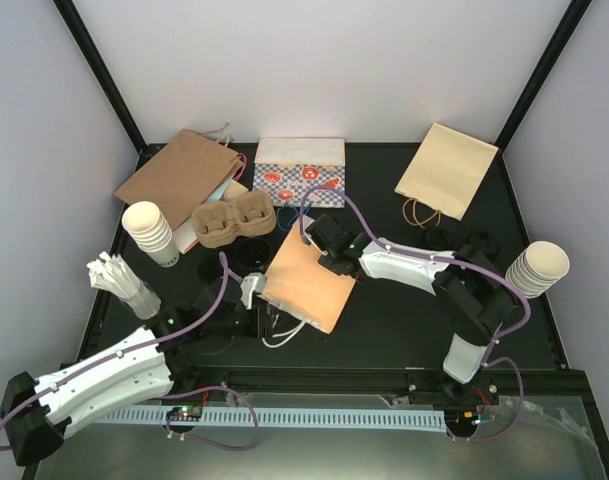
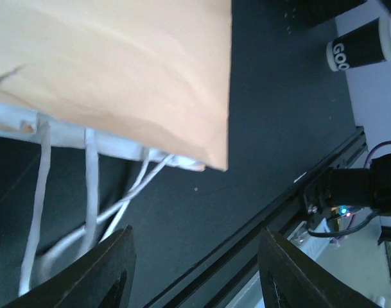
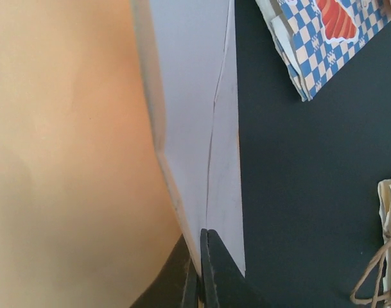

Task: Pack the takeout coffee

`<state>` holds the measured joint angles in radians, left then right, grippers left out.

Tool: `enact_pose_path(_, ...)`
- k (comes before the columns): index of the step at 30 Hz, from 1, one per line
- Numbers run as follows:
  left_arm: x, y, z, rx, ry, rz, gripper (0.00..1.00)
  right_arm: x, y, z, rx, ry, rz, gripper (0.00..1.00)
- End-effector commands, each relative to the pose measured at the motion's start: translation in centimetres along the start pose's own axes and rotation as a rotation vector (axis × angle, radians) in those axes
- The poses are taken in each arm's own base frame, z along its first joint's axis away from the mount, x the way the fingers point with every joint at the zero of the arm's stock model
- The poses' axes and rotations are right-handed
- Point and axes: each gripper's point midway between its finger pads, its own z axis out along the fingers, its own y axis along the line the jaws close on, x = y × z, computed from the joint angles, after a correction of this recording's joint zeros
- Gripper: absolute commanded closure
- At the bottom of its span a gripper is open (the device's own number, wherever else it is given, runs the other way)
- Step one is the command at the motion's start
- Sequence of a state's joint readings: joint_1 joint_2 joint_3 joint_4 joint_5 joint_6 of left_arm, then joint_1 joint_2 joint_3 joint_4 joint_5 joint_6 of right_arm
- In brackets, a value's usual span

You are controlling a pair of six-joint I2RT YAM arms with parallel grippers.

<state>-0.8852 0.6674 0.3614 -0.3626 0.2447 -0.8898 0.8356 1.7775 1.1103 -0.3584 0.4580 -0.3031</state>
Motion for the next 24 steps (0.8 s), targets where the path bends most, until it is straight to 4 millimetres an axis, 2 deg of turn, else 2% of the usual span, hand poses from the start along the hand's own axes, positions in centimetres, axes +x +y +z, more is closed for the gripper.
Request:
enact_pose_path(1,-2.7,-3.6,-2.6,0.029,-0.068,0.055,0.45,0.1,-0.2,-2.1,-0.039,-0.015,0.059,0.99)
enact_pose_path(9,-5.5,-7.8,-6.6,0.079,-0.151,0.111,0.44,1.4,-0.1,-5.9,-0.067,0.042,0.107,0.99)
enact_pose_path(12,-6.5,-8.8,-8.0,0.087,-0.199,0.148,0.41,1.9,0.7,-7.7,-0.088,0.067,0.087,0.99)
enact_pose_path(15,-7.9,-9.7,-10.3,0.065,-0.269,0.189,0.36,2.5,1.2,-9.4,-0.117,0.073,0.084,0.99)
enact_pose_path(20,-9.3,-11.0,-13.9,0.042,-0.347,0.238,0.27,2.8,0.7,-12.5,-0.148,0.027,0.113,0.99)
enact_pose_path(24,-9.7,-11.5,-15.5,0.04,-0.381,0.251,0.21,2.4,-0.7,-15.3,-0.159,-0.058,0.173,0.99)
